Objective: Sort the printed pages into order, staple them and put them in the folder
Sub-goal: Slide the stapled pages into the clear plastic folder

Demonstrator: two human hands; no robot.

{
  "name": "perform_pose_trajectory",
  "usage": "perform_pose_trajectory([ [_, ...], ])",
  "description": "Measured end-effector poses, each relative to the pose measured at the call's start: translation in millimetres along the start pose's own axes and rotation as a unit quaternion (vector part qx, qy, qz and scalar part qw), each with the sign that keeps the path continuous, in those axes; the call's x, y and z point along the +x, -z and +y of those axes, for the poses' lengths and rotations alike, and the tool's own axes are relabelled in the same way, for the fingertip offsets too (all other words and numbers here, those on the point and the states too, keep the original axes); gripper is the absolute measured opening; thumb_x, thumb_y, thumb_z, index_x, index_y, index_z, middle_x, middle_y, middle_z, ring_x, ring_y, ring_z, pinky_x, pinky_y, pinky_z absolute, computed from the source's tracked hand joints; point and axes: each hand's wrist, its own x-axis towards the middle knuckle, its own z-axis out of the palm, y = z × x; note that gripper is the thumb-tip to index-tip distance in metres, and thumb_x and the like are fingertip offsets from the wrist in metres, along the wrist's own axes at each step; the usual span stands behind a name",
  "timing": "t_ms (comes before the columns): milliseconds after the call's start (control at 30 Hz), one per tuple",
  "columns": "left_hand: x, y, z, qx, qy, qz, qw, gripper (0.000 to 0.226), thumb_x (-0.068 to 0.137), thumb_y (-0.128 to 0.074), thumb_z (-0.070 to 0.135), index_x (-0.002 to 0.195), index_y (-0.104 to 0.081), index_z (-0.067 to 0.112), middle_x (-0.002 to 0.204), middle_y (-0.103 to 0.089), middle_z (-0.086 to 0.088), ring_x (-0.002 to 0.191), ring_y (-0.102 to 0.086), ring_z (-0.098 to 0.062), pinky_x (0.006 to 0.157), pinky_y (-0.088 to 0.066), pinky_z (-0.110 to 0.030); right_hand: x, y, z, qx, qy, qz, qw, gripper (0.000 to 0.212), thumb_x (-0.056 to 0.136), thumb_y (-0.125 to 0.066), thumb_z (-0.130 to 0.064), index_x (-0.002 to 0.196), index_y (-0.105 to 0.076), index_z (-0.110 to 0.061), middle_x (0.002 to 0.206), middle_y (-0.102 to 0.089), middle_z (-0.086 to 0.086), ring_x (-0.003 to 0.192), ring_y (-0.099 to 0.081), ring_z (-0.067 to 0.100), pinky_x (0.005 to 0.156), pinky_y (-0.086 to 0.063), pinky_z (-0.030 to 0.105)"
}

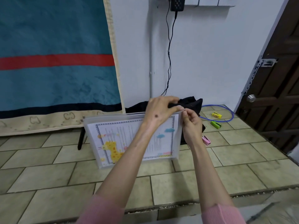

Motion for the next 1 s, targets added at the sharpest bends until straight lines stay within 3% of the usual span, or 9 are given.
perform_pose_trajectory([
  [133, 6.5, -14.0, -0.2, 0.016, -0.018, 0.020, 0.999, 0.021, 0.084, -0.062, 0.039, 0.095, -0.073, 0.025, 0.090, -0.074, 0.004, 0.092, -0.066, -0.010, 0.096, -0.042, -0.033, -1.4, -0.4, -3.1, 0.006, 0.006, -0.022, 1.000, 0.017, 0.094, -0.054, -0.009, 0.090, -0.068, -0.018, 0.089, -0.071, -0.005, 0.082, -0.065, 0.002, 0.075, -0.050, 0.018],
  [267, 7.7, -9.0, -5.6, 0.132, -0.052, 0.050, 0.989, 0.022, 0.088, -0.054, 0.039, 0.100, -0.071, 0.031, 0.092, -0.071, 0.005, 0.102, -0.054, -0.011, 0.094, -0.022, -0.027, -0.4, -3.2, -1.1, -0.011, -0.007, -0.006, 1.000, 0.018, 0.093, -0.055, -0.009, 0.088, -0.068, -0.019, 0.089, -0.070, -0.002, 0.082, -0.064, 0.006, 0.077, -0.052, 0.022],
  [433, 2.9, 14.9, -20.5, 0.212, -0.059, 0.053, 0.974, 0.025, 0.090, -0.052, 0.041, 0.106, -0.069, 0.034, 0.092, -0.067, 0.002, 0.106, -0.044, -0.010, 0.100, -0.019, -0.026, 2.4, -9.0, -1.0, -0.040, -0.002, 0.013, 0.999, 0.017, 0.094, -0.054, -0.009, 0.086, -0.066, -0.019, 0.084, -0.067, -0.005, 0.078, -0.060, 0.006, 0.075, -0.049, 0.020],
  [567, -4.6, 35.6, -38.6, 0.210, -0.029, 0.055, 0.976, 0.025, 0.089, -0.053, 0.041, 0.107, -0.069, 0.034, 0.088, -0.064, 0.001, 0.104, -0.042, -0.011, 0.099, -0.019, -0.025, 5.7, -11.6, 3.2, -0.043, -0.004, 0.014, 0.999, 0.018, 0.094, -0.054, -0.010, 0.085, -0.065, -0.022, 0.084, -0.066, -0.005, 0.080, -0.060, 0.006, 0.078, -0.049, 0.022],
  [700, -13.1, 60.4, -67.7, 0.225, 0.011, 0.072, 0.972, 0.022, 0.086, -0.058, 0.041, 0.102, -0.071, 0.035, 0.075, -0.050, 0.006, 0.102, -0.046, -0.013, 0.096, -0.020, -0.027, 11.0, -6.8, 7.8, -0.058, 0.007, 0.039, 0.998, 0.012, 0.094, -0.054, -0.011, 0.096, -0.066, -0.011, 0.086, -0.065, -0.007, 0.081, -0.059, 0.004, 0.084, -0.048, 0.025],
  [833, -30.6, 93.3, -105.3, 0.223, 0.046, 0.098, 0.969, 0.019, 0.082, -0.063, 0.041, 0.096, -0.074, 0.034, 0.080, -0.068, 0.001, 0.098, -0.048, -0.018, 0.096, -0.022, -0.031, 17.2, -0.5, 9.2, -0.059, 0.010, 0.049, 0.997, 0.011, 0.094, -0.054, -0.010, 0.096, -0.064, -0.014, 0.084, -0.064, -0.008, 0.075, -0.059, -0.004, 0.080, -0.047, 0.023],
  [1000, -48.9, 122.6, -140.9, 0.224, 0.095, 0.140, 0.960, 0.016, 0.079, -0.068, 0.037, 0.091, -0.075, 0.030, 0.087, -0.074, 0.002, 0.098, -0.056, -0.018, 0.100, -0.029, -0.036, 19.7, 0.3, 11.5, -0.064, 0.006, 0.042, 0.997, 0.012, 0.094, -0.054, -0.011, 0.093, -0.065, -0.017, 0.088, -0.066, -0.005, 0.085, -0.059, 0.009, 0.088, -0.048, 0.031],
])
